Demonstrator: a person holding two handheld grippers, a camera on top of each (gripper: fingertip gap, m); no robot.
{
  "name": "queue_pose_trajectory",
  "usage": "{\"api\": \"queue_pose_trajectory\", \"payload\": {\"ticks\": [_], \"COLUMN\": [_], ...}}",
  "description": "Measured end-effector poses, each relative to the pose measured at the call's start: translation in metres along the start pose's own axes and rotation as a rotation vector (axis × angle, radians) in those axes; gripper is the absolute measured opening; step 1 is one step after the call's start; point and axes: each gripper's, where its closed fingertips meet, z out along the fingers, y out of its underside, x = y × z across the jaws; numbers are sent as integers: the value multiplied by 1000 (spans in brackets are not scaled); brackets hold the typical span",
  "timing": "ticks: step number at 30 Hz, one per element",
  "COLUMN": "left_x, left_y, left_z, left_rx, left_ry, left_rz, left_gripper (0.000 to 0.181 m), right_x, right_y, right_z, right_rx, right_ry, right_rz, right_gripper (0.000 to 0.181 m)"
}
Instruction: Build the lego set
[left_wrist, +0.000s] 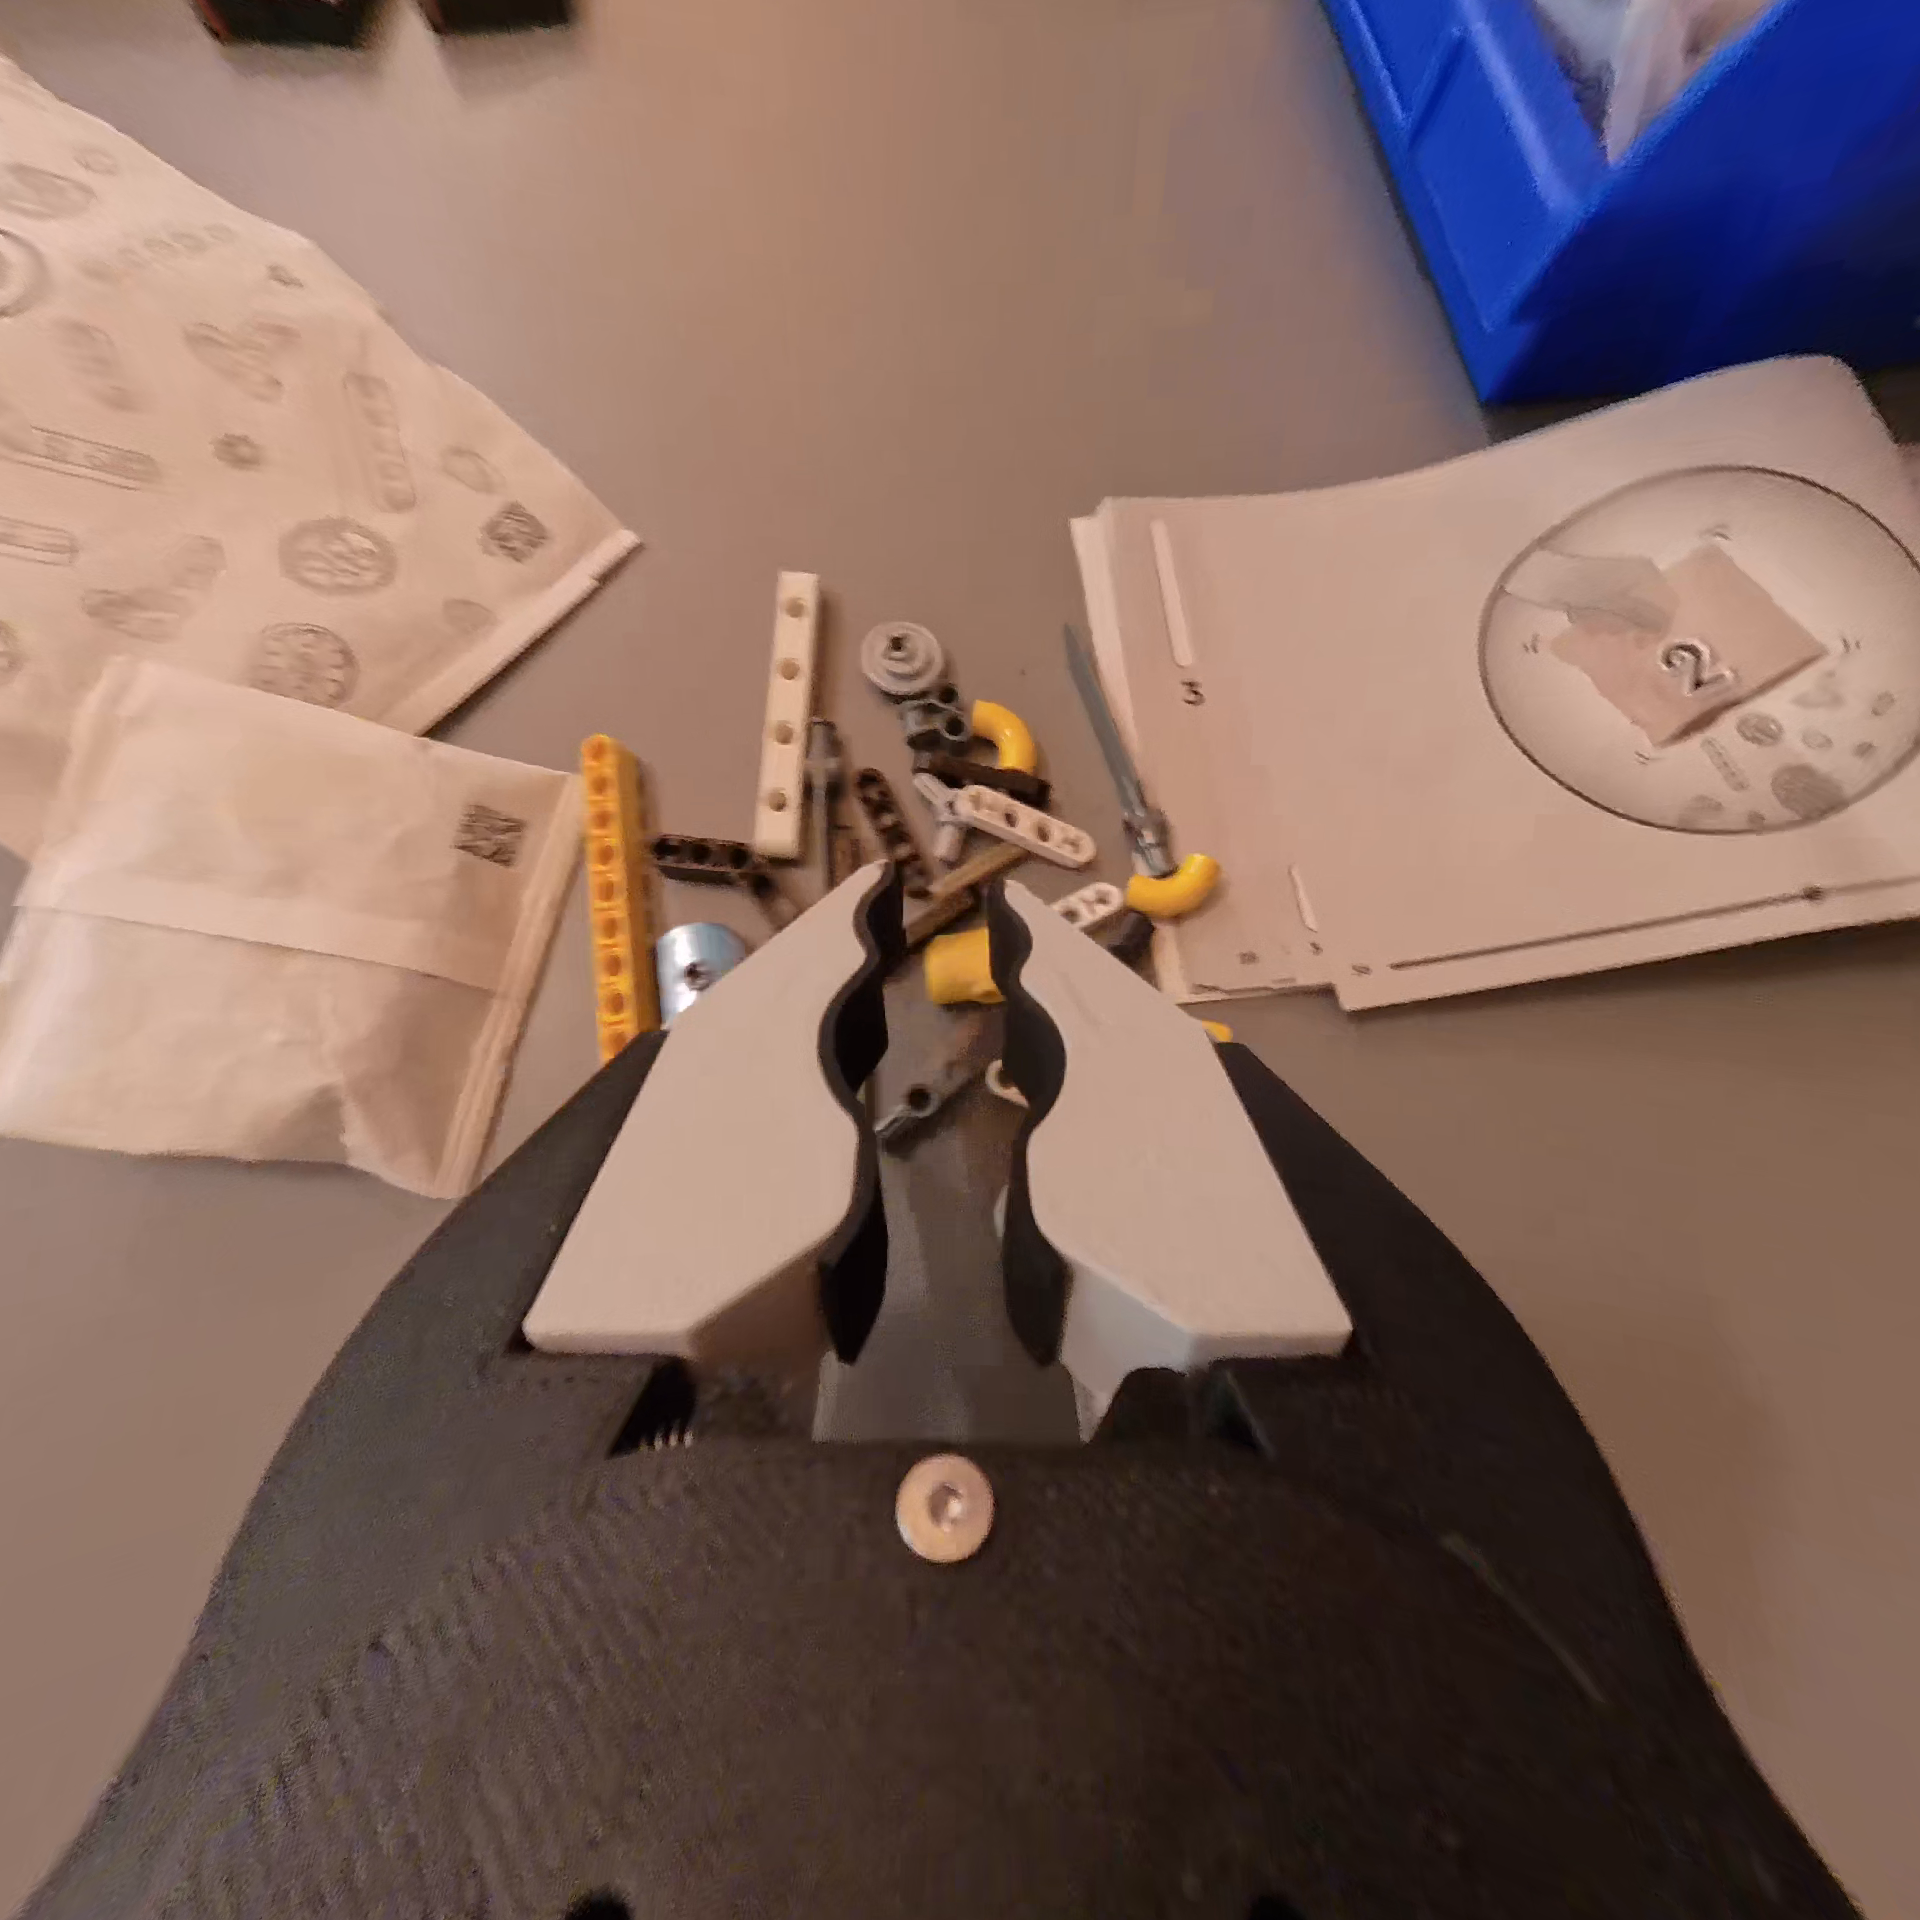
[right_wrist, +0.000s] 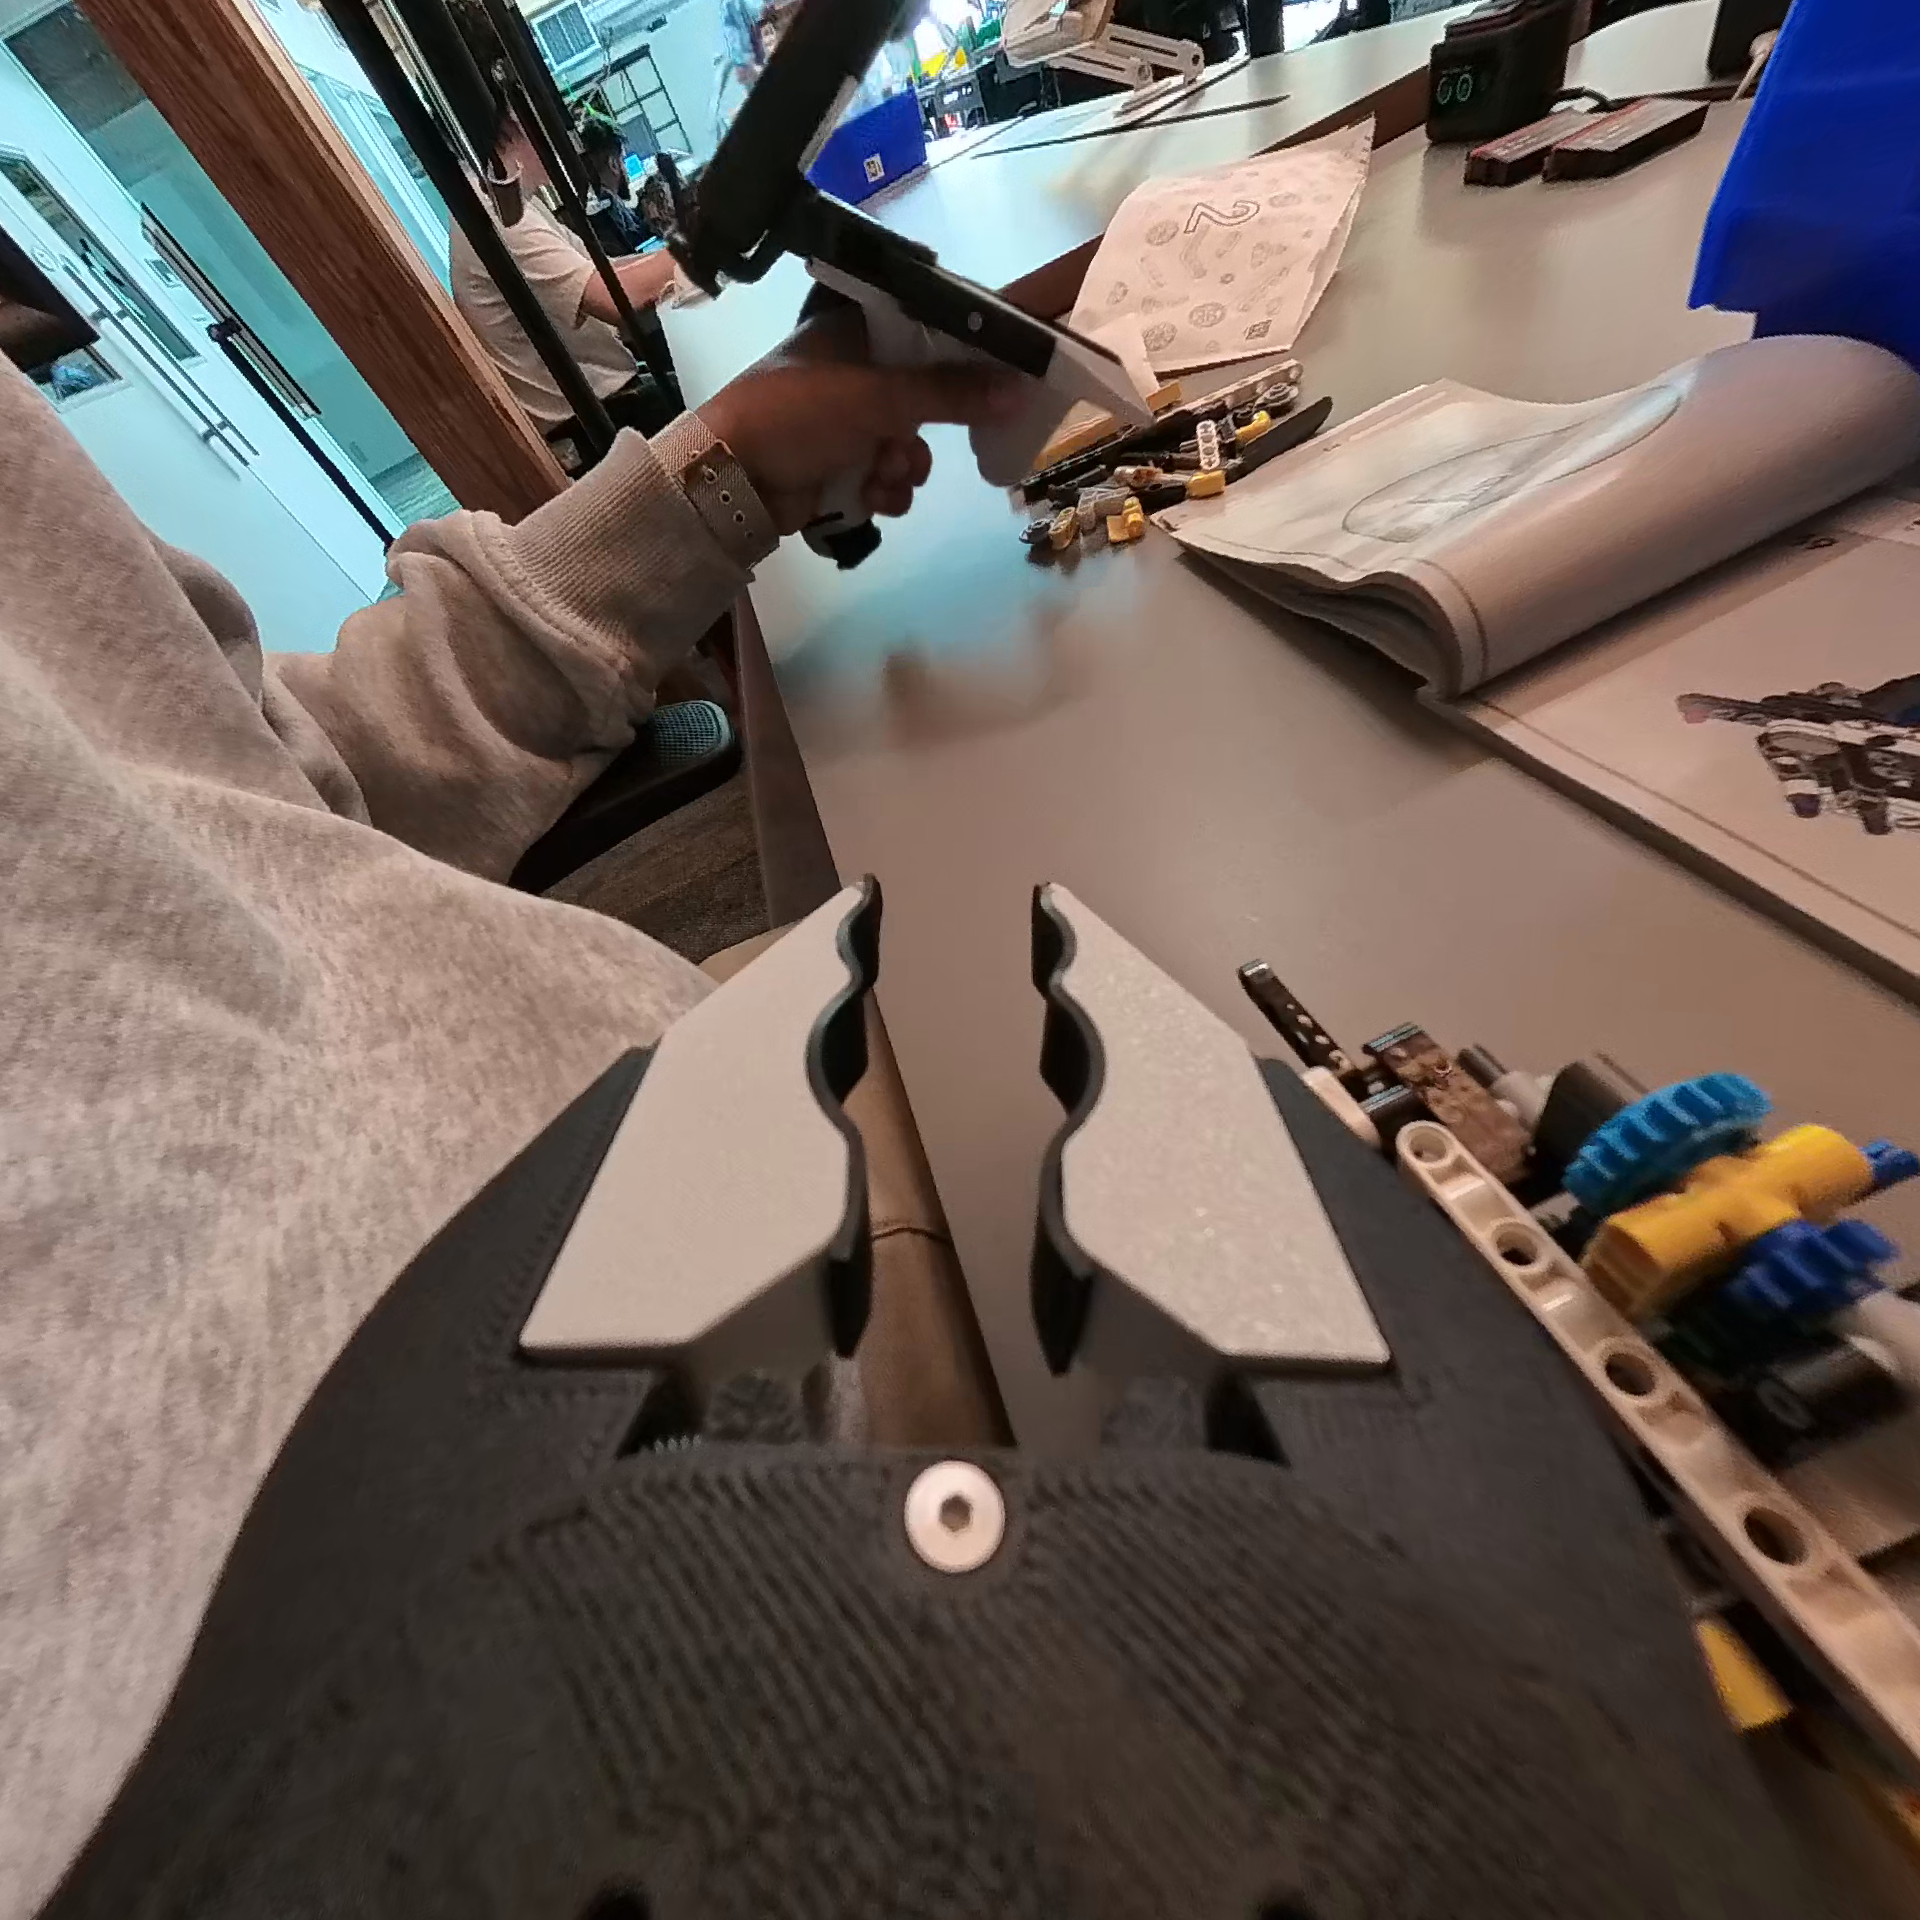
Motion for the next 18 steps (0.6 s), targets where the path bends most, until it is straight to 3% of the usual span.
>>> {"api": "queue_pose_trajectory", "payload": {"ticks": [7, 14, 18], "left_x": [-28, 3, 5], "left_y": [6, 12, 20], "left_z": [-12, -11, -1], "left_rx": [9, -14, -71], "left_ry": [-28, 171, 93], "left_rz": [-75, -66, -3], "left_gripper": [11, 27, 35], "right_x": [1, 1, 0], "right_y": [0, 0, 0], "right_z": [0, 0, 0], "right_rx": [1, -1, -2], "right_ry": [3, 2, 1], "right_rz": [0, 5, 1], "right_gripper": [27, 27, 27]}}
